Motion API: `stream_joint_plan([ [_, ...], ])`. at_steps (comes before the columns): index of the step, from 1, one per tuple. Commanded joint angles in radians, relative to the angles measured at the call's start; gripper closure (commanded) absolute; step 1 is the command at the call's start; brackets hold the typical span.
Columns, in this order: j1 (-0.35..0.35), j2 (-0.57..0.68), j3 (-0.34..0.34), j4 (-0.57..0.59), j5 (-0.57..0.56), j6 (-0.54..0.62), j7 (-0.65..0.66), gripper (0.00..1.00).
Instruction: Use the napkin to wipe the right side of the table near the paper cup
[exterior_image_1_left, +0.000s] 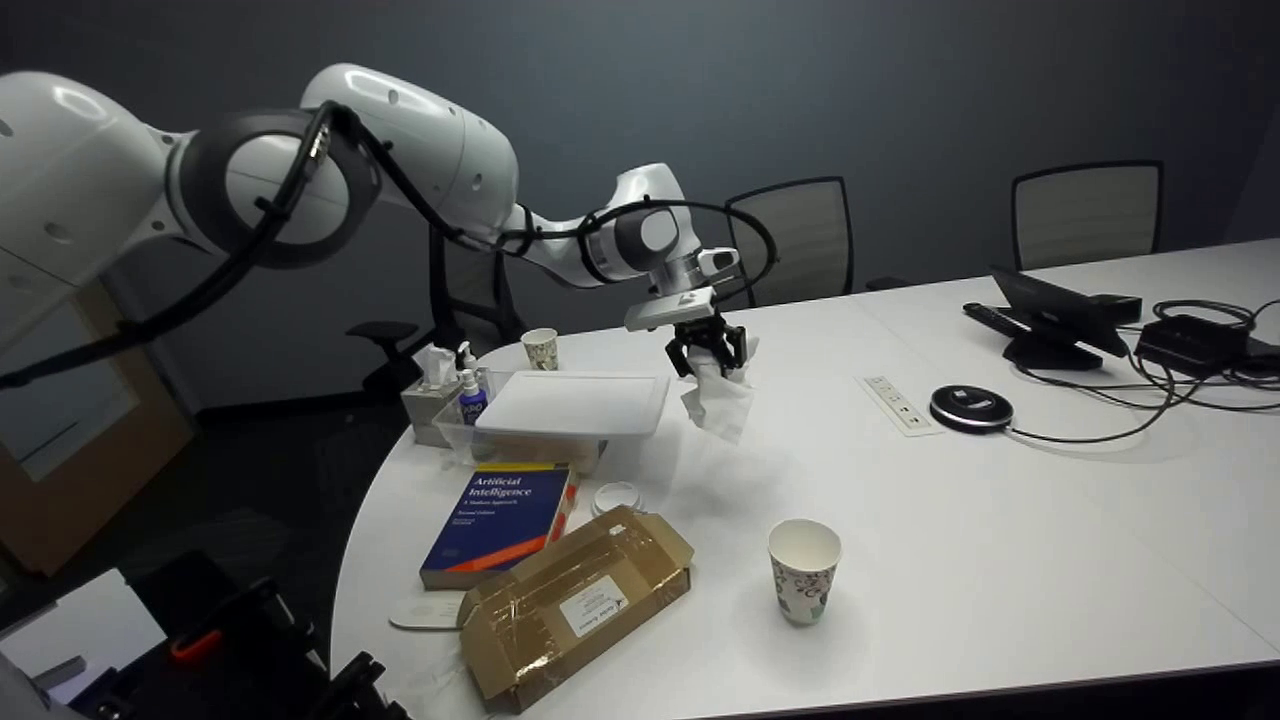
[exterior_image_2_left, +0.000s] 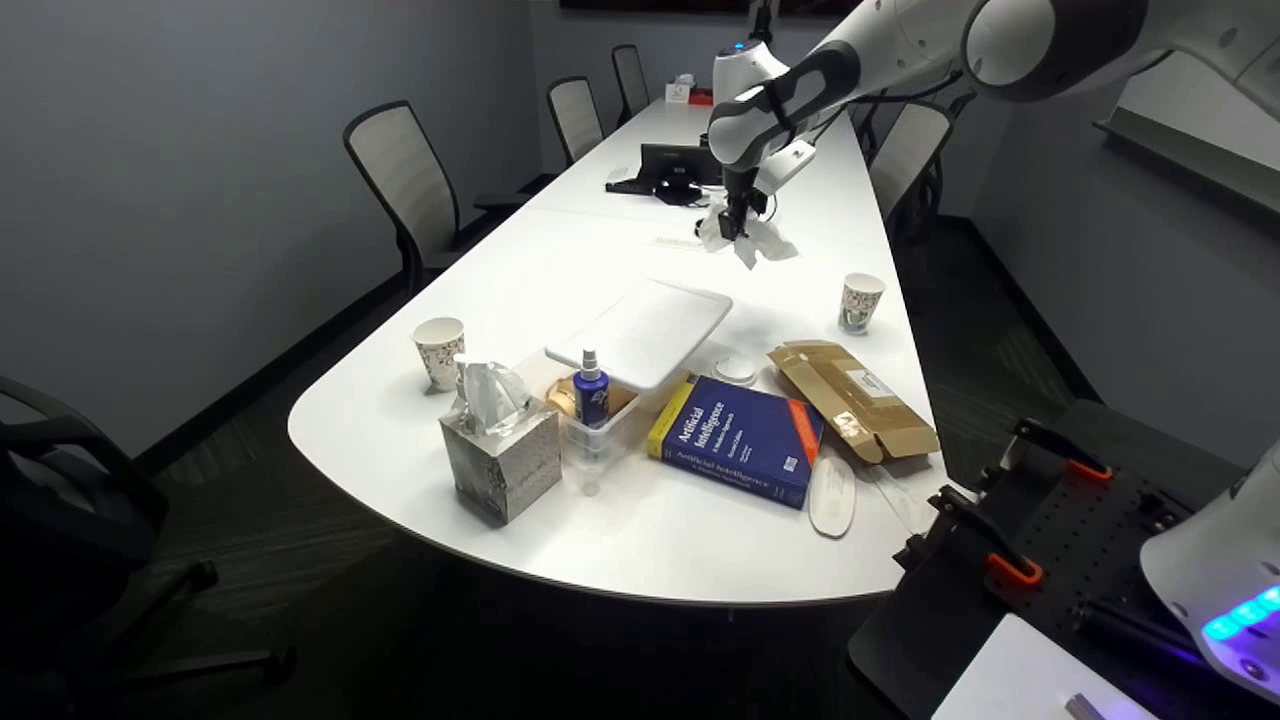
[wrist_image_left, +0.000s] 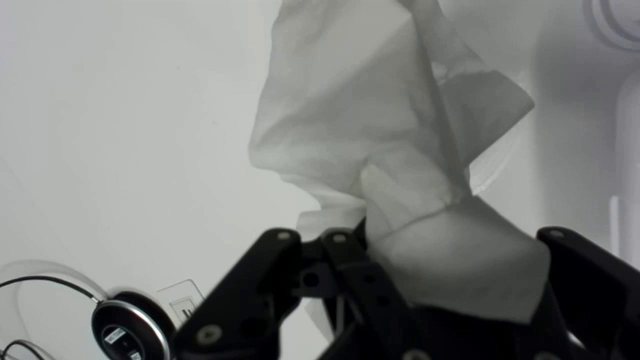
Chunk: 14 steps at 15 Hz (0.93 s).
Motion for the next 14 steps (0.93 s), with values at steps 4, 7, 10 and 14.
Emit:
stream_joint_plan([
  [4,0.065,-0.213,0.055,-0.357,-0.002,0.156,0.028,0.97],
  [7,0.068,-0.15,0.054,-0.279,0.002,0.142,0.042,0.89],
  [10,0.077,-0.18,0.054,-0.328,0.002,0.151,0.057,0.89],
  [14,0.075,-0.186,0.05,-0.334,0.001,0.152,0.058,0.89],
])
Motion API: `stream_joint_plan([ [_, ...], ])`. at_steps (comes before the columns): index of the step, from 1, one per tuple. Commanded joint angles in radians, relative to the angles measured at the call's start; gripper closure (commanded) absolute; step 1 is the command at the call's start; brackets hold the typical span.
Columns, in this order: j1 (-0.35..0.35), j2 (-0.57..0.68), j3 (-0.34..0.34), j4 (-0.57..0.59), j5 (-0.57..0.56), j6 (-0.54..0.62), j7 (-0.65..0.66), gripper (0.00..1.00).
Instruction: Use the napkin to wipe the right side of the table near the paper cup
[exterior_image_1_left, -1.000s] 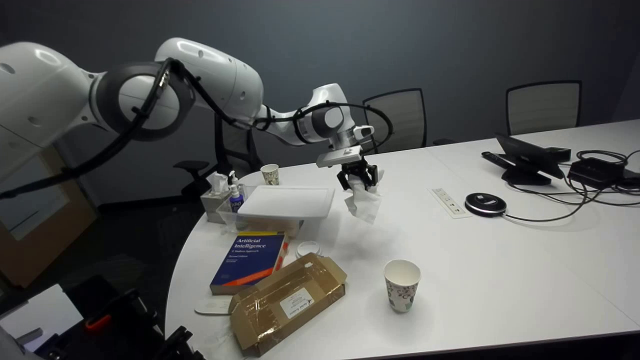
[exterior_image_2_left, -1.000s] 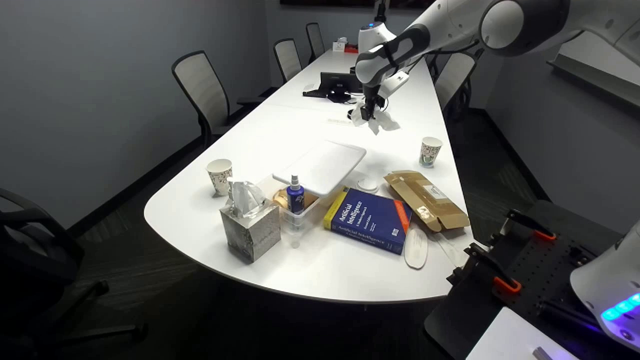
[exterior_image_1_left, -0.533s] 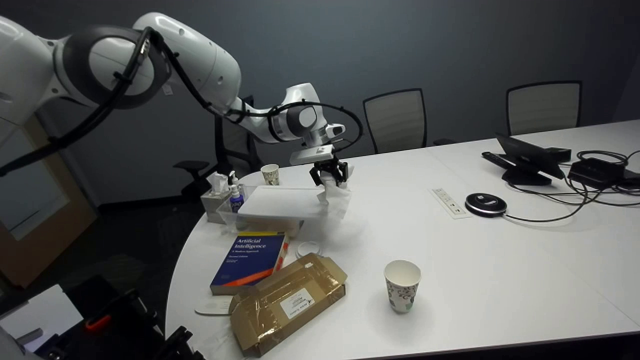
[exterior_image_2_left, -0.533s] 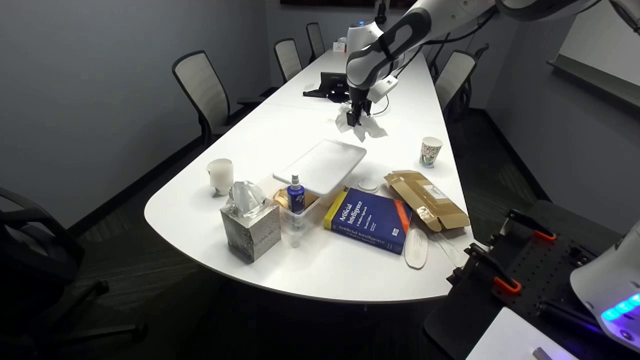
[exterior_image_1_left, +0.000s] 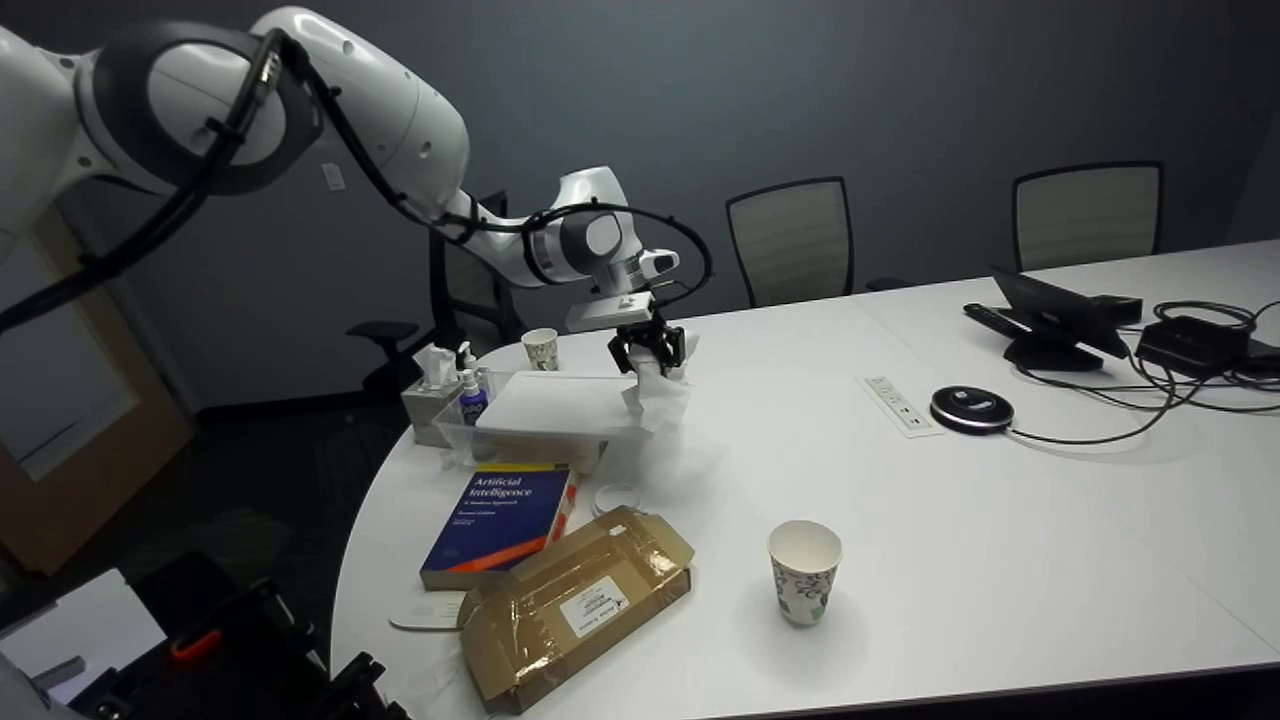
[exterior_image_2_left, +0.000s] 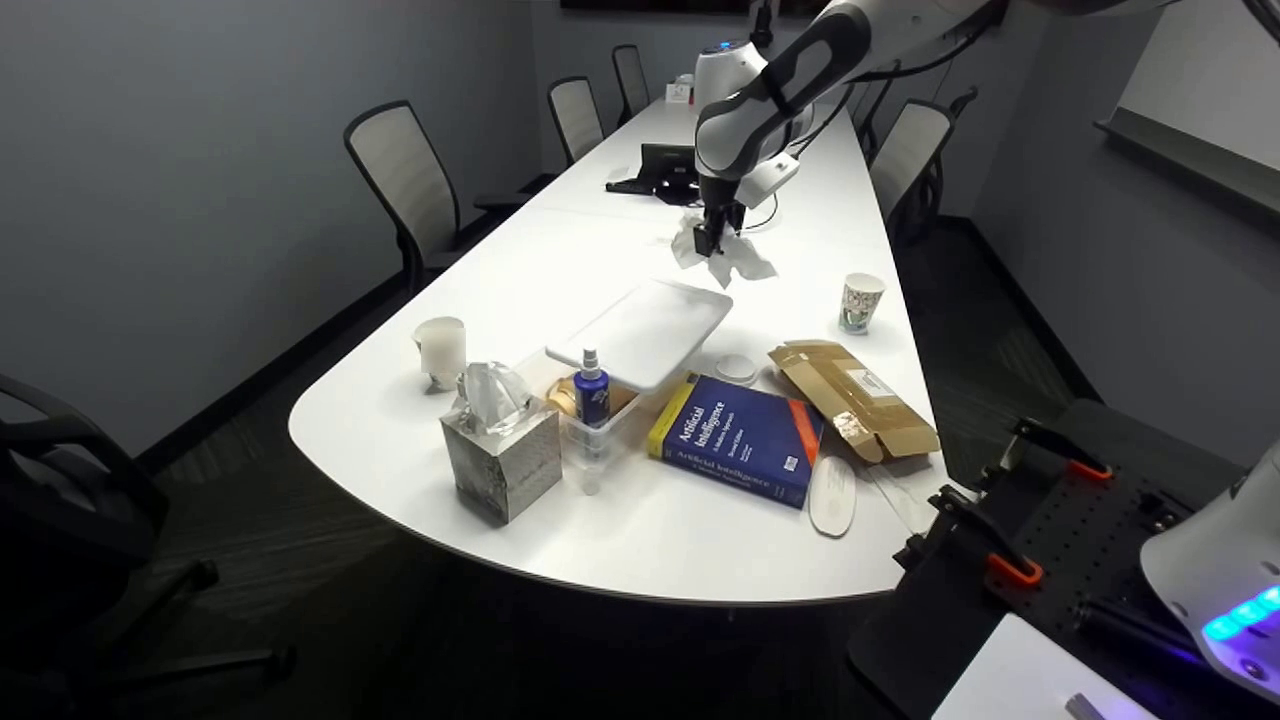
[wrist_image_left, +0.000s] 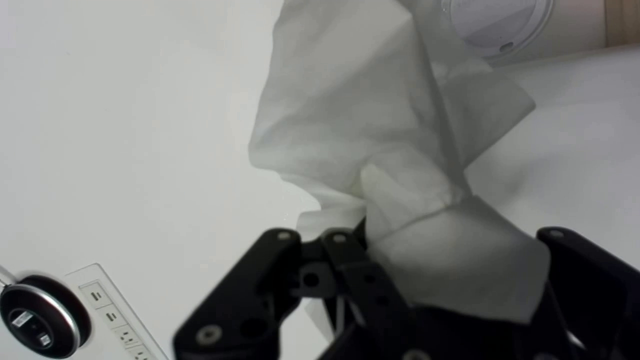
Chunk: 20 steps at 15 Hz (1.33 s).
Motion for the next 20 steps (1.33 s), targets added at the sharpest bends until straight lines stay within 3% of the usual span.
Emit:
stream_joint_plan([
  [1,0.001,0.0,0.004,-0.003,0.001,0.012,-0.004,0.97],
  [4,0.022,-0.041,0.001,-0.072,-0.012,0.041,0.012,0.97],
  [9,0.071,-0.174,0.003,-0.297,-0.024,0.137,0.038,0.97],
  [15,0.168,-0.357,0.014,-0.574,-0.064,0.146,0.087,0.97],
  [20,0.273,-0.468,0.051,-0.774,-0.125,0.186,0.219,0.97],
])
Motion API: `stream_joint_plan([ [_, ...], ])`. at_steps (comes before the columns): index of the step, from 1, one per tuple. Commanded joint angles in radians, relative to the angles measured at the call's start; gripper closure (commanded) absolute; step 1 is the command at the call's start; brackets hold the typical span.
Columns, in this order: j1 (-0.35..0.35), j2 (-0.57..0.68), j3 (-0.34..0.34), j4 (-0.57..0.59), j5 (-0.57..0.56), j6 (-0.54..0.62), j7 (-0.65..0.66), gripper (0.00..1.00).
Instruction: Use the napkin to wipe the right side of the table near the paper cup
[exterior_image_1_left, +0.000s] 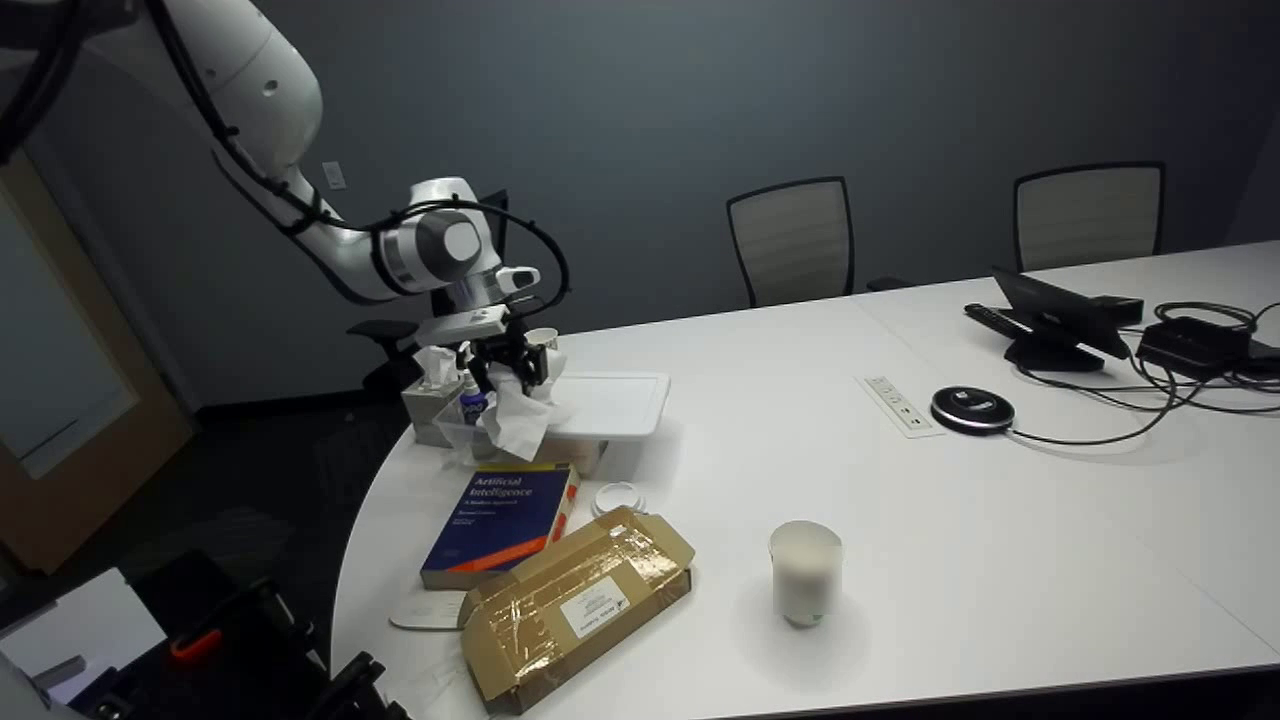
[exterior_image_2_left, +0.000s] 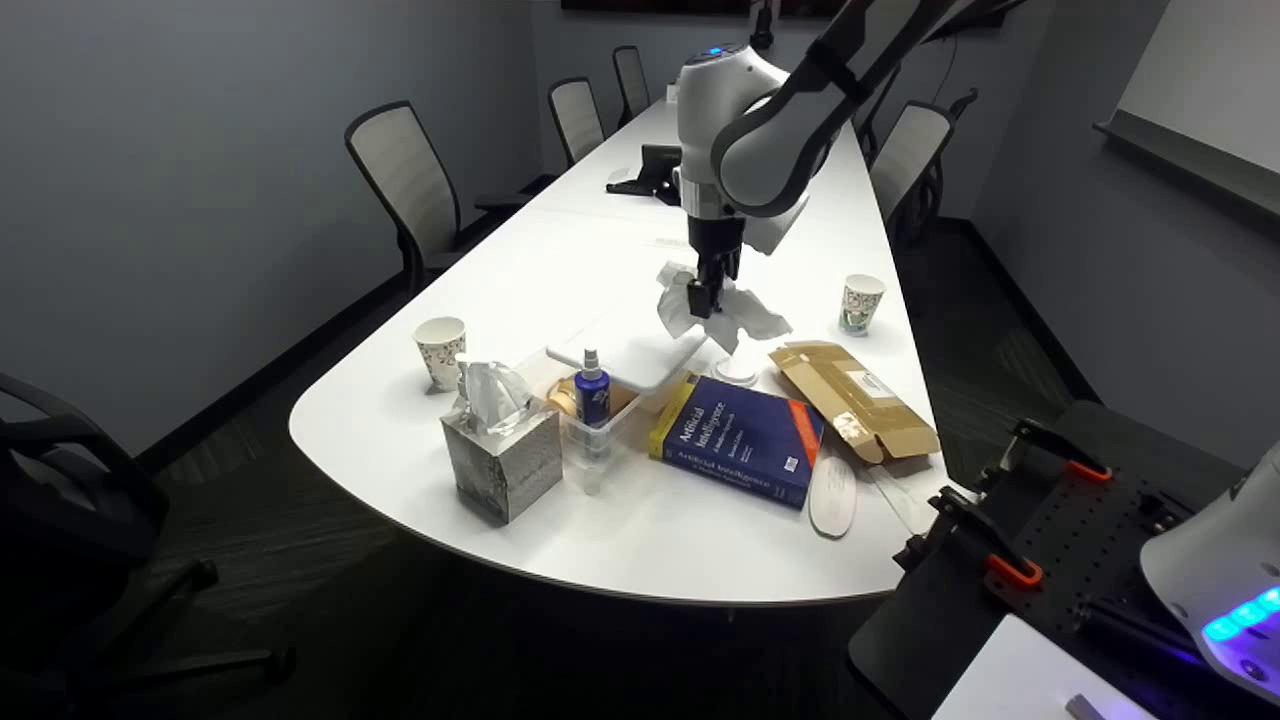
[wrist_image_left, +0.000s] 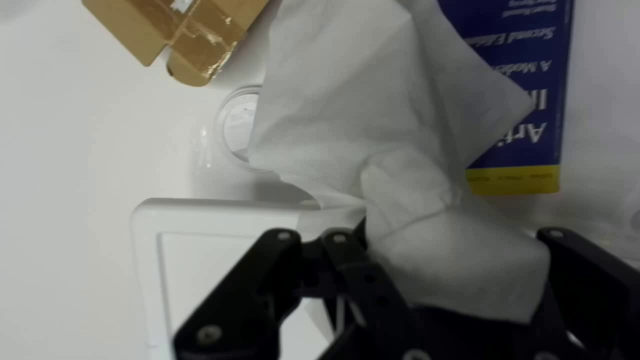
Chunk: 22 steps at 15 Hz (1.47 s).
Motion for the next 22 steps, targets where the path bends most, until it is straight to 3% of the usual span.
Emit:
stream_joint_plan([
  [1,0.077,-0.105,0.02,-0.172,-0.061,0.063,0.119,0.97],
  [7,0.205,-0.083,0.055,-0.255,-0.117,0.12,0.327,0.97],
  [12,0.232,0.026,0.055,-0.252,-0.106,0.216,0.322,0.97],
  [16,0.211,0.14,0.043,-0.209,-0.074,0.349,0.244,0.97],
  [19,0.151,0.209,0.089,-0.173,-0.012,0.417,0.134,0.97],
  [22,0.081,0.257,0.155,-0.138,0.052,0.387,0.023,0.97],
])
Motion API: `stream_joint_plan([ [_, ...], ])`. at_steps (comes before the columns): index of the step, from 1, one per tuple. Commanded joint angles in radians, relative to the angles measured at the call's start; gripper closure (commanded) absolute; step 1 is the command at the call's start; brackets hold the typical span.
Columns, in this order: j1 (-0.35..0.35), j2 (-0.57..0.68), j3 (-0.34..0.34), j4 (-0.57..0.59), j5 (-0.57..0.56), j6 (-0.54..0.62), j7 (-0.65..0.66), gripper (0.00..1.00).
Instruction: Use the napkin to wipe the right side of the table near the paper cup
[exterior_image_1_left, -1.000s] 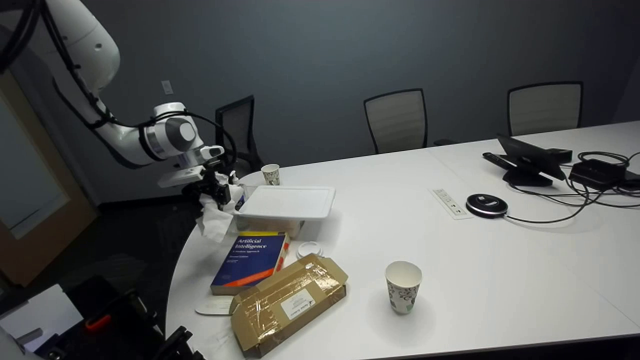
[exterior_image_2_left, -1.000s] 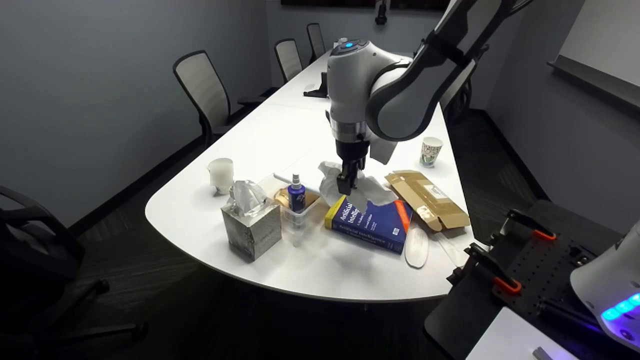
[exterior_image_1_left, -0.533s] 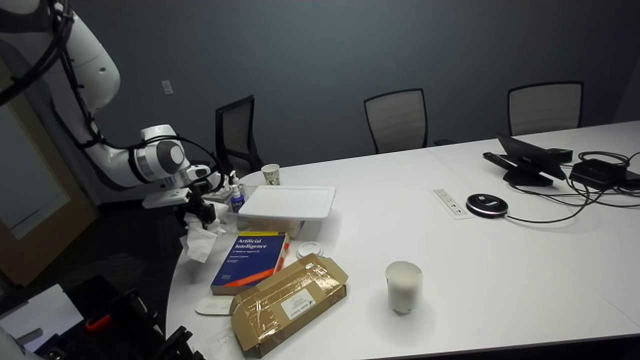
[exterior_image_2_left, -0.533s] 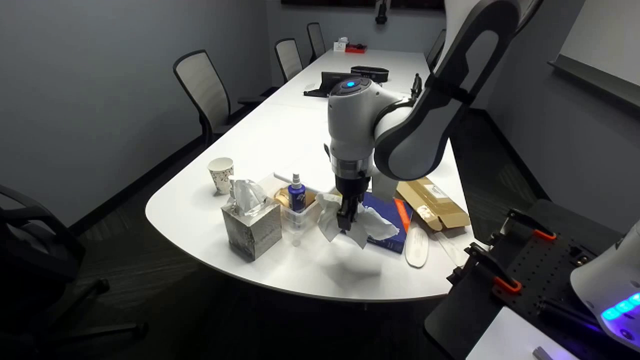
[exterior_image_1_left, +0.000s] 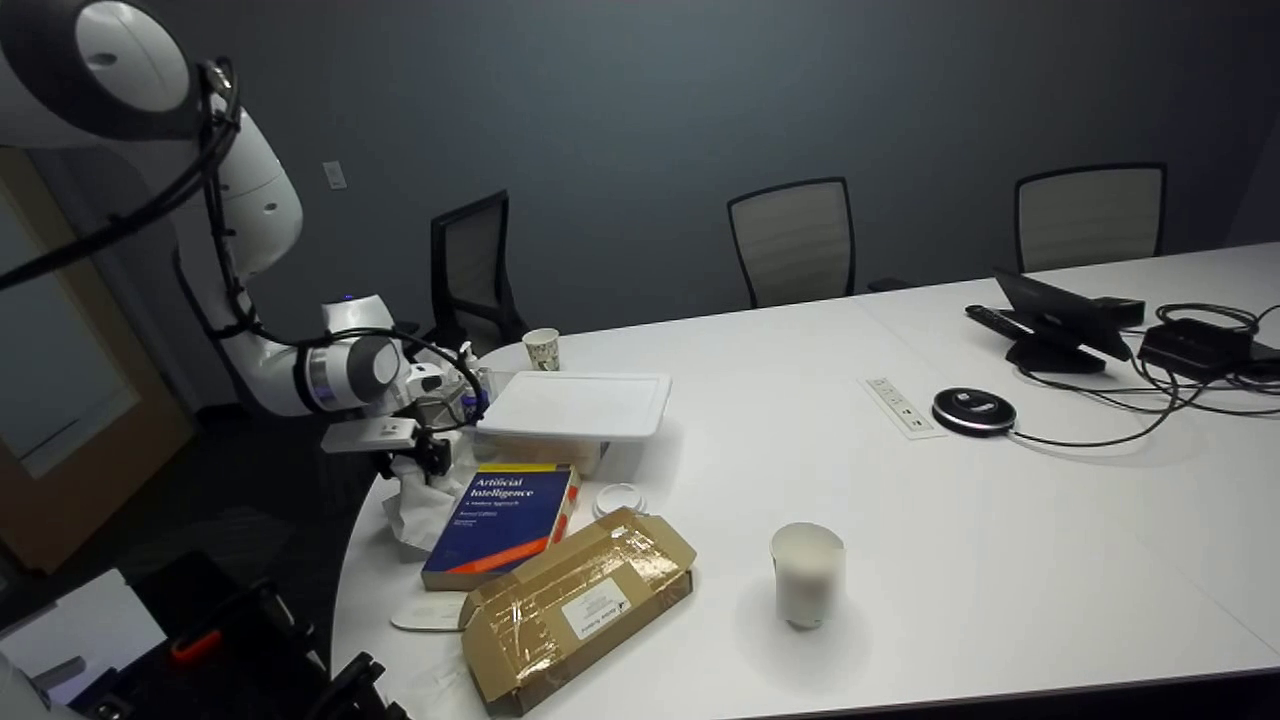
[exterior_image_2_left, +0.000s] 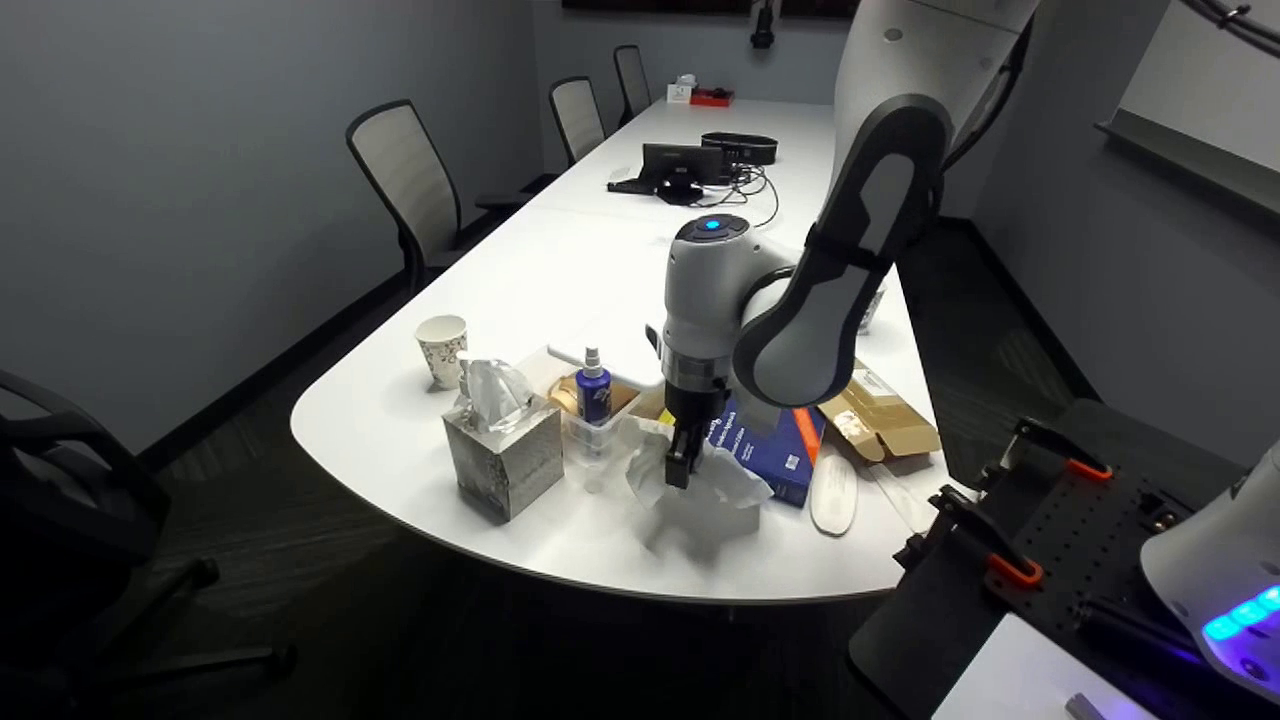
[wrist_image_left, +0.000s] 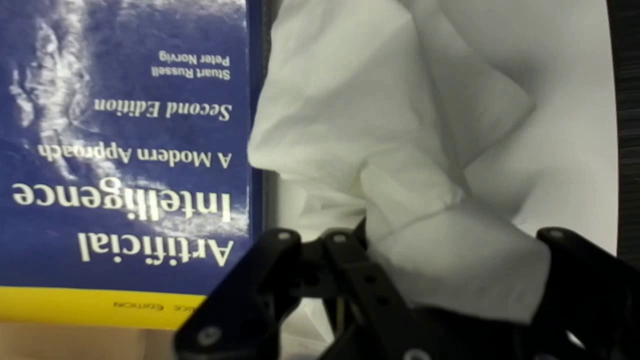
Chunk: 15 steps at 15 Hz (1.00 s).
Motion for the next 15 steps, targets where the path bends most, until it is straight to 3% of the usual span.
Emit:
stream_joint_plan([
  [1,-0.097,0.053,0.096,0.047,0.078,-0.036,-0.133,0.97],
  [3,-0.166,0.076,0.165,0.059,0.125,-0.071,-0.198,0.97],
  [4,-0.186,0.081,0.184,0.061,0.142,-0.08,-0.216,0.64],
  [5,-0.197,0.082,0.193,0.064,0.155,-0.09,-0.228,0.62],
  [10,-0.171,0.012,0.148,0.039,0.159,-0.102,-0.206,0.25],
  [13,-0.225,-0.044,0.196,0.015,0.169,-0.111,-0.253,0.04],
  [15,-0.24,-0.101,0.212,-0.008,0.172,-0.124,-0.272,0.0],
])
